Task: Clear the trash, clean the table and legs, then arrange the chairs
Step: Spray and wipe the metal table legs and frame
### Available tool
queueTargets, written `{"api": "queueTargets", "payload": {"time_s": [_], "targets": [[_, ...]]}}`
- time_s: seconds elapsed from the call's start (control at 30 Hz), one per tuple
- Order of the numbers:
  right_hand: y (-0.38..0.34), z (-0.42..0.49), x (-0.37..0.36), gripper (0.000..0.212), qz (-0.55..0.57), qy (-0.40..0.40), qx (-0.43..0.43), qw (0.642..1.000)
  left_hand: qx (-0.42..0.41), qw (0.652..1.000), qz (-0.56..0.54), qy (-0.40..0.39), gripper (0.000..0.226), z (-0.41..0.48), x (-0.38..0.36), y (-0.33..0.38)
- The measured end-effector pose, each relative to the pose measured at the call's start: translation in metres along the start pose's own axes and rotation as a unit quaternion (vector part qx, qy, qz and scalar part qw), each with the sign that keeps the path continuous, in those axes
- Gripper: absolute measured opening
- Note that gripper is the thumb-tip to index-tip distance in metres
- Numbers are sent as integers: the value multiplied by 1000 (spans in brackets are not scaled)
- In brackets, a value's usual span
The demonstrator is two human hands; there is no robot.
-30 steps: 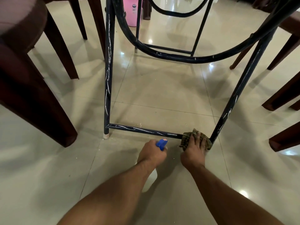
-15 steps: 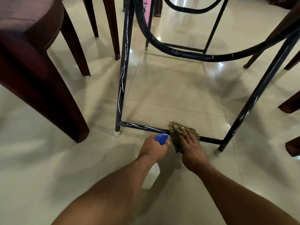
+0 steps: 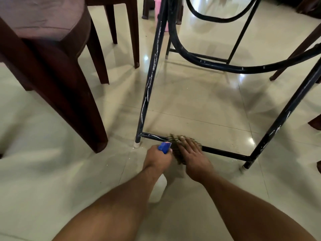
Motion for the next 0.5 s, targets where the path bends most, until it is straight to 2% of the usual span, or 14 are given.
{"api": "queueTargets", "payload": {"time_s": [0.07, 0.13, 0.2, 0.27, 0.33, 0.4, 0.43, 0.47, 0.5], "targets": [[41, -16, -3, 91, 18, 36, -173, 984, 14, 1000, -6, 4, 24, 1, 12, -4], [63, -32, -4, 80, 84, 48, -351, 931, 16, 1000, 10, 19, 26, 2, 25, -3], [46, -23, -7, 72, 120, 41, -396, 909, 26, 999, -2, 24, 25, 4, 37, -5], [10, 0, -7, 73, 88, 29, -324, 942, 40, 999, -30, 20, 27, 6, 44, -6], [-43, 26, -5, 79, 42, 23, -148, 988, 33, 999, -26, 27, 29, 6, 51, -3], [-89, 38, 1, 82, 8, -8, 42, 999, 21, 999, -19, 34, 25, 5, 56, 0], [-99, 40, 1, 82, -14, -26, 98, 995, 16, 999, -22, 36, 22, 5, 58, 0], [-96, 40, -1, 84, -32, -33, 112, 993, 13, 999, -25, 37, 20, 5, 60, 1], [-86, 40, -3, 85, -30, -21, 85, 996, 16, 999, -26, 35, 22, 4, 64, 0]]}}
Point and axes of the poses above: each hand's wrist, its own z-axis towards the middle knuckle, its own x-axis out of the back of the hand, y = z × x, the point moved 8 cm from there along z, towards the middle knuckle, and after that the axes turned 5 degrees about -y, right-handed, at the moved point
